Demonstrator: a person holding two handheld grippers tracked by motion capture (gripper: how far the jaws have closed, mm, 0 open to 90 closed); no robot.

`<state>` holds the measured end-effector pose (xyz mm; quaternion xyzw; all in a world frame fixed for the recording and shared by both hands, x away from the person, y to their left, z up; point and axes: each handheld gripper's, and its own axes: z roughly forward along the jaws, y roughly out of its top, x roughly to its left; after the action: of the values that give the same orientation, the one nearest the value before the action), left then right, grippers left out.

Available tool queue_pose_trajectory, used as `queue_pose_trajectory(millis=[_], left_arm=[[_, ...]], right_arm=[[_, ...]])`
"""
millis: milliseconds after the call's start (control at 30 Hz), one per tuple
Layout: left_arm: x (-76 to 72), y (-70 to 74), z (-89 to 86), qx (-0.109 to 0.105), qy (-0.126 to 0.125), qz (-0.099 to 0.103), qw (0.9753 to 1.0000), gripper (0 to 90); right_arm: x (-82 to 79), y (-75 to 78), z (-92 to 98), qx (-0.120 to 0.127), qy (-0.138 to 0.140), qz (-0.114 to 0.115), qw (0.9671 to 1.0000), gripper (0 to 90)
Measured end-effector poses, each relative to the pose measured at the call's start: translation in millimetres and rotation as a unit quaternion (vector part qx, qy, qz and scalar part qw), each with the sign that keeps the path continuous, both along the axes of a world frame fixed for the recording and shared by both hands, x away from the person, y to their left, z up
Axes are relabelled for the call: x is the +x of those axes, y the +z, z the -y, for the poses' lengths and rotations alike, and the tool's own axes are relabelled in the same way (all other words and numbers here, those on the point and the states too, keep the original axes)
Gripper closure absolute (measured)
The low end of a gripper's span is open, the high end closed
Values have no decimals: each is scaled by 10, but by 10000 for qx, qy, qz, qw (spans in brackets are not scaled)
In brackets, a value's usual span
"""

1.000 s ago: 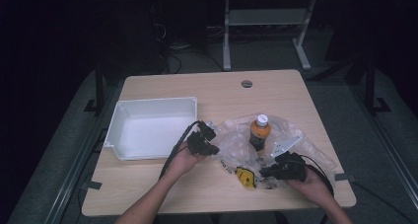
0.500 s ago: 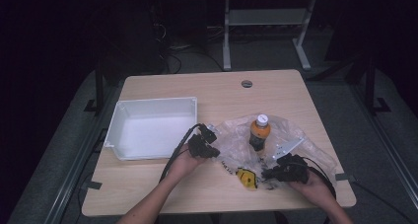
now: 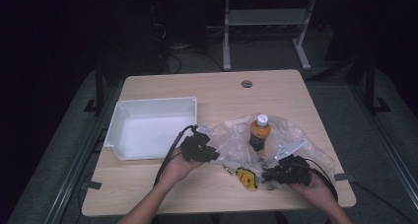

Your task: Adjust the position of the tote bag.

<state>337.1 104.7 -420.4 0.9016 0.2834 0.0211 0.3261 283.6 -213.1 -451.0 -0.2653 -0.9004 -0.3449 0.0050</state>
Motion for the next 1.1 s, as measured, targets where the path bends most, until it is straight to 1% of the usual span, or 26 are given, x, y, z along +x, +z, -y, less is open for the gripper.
queue_pose_trajectory(millis=[33, 67, 100, 133, 167, 200, 267, 333, 400, 467, 500, 533, 567, 600, 633, 700, 800, 833, 900, 1000, 1033, 1067, 1100], left_arm=[[-18, 22, -22, -23, -2, 17, 10000, 673], [-36, 42, -47, -39, 17, 37, 10000, 664], [-50, 61, -77, -77, 32, 43, 10000, 654], [-61, 79, -115, -99, 7, 65, 9999, 646], [-83, 88, -133, -195, 98, 57, 9997, 637], [-90, 107, -171, -153, 22, 84, 9998, 633], [-123, 134, -212, -239, 49, 98, 9997, 628], [-144, 171, -250, -224, -18, 136, 9997, 620], [-164, 211, -270, -272, -26, 150, 9995, 619], [-184, 251, -274, -337, -10, 198, 9992, 614], [-181, 277, -284, -295, -93, 222, 9993, 611], [-187, 295, -278, -358, -79, 215, 9991, 608], [-189, 315, -274, -370, -100, 253, 9989, 605], [-196, 332, -261, -404, -85, 231, 9989, 602], [-195, 350, -247, -435, -103, 250, 9987, 597], [-191, 389, -221, -420, -183, 268, 9986, 589], [-172, 441, -171, -419, -281, 302, 9983, 578], [-166, 452, -148, -483, -275, 305, 9980, 572], [-153, 480, -106, -532, -298, 311, 9977, 563], [-123, 525, -38, -523, -408, 350, 9972, 547], [-113, 538, -15, -491, -461, 390, 9970, 537], [-106, 541, 8, -500, -463, 411, 9968, 530], [-86, 549, 42, -490, -504, 390, 9968, 522]], right_arm=[[-17, 19, 0, 5, -33, -5, 10000, 767], [-27, 29, -1, -5, -10, 61, 10000, 760], [-46, 47, -8, -22, -34, 81, 10000, 752], [-53, 54, -11, -22, -21, 151, 9999, 746], [-64, 67, -14, -18, -40, 156, 9999, 733], [-67, 76, -11, 13, -35, 192, 9998, 721], [-77, 98, -3, 73, -89, 225, 9997, 687], [-89, 130, 10, 123, -149, 305, 9993, 625], [-115, 167, 22, 175, -221, 362, 9989, 589], [-137, 203, 40, 232, -253, 506, 9981, 533], [-150, 222, 51, 280, -277, 525, 9978, 520], [-159, 238, 63, 348, -276, 541, 9975, 508], [-169, 255, 74, 382, -300, 575, 9972, 483], [-175, 270, 87, 399, -328, 604, 9968, 461], [-182, 282, 100, 424, -363, 606, 9966, 451], [-191, 311, 144, 475, -425, 705, 9955, 426], [-186, 349, 218, 576, -563, 736, 9940, 400], [-185, 355, 237, 589, -598, 739, 9937, 397], [-180, 365, 286, 601, -676, 765, 9930, 386], [-173, 378, 349, 562, -802, 775, 9922, 379], [-170, 382, 368, 552, -830, 796, 9918, 374], [-168, 387, 387, 553, -860, 791, 9916, 372], [-164, 389, 401, 556, -885, 792, 9914, 368]])
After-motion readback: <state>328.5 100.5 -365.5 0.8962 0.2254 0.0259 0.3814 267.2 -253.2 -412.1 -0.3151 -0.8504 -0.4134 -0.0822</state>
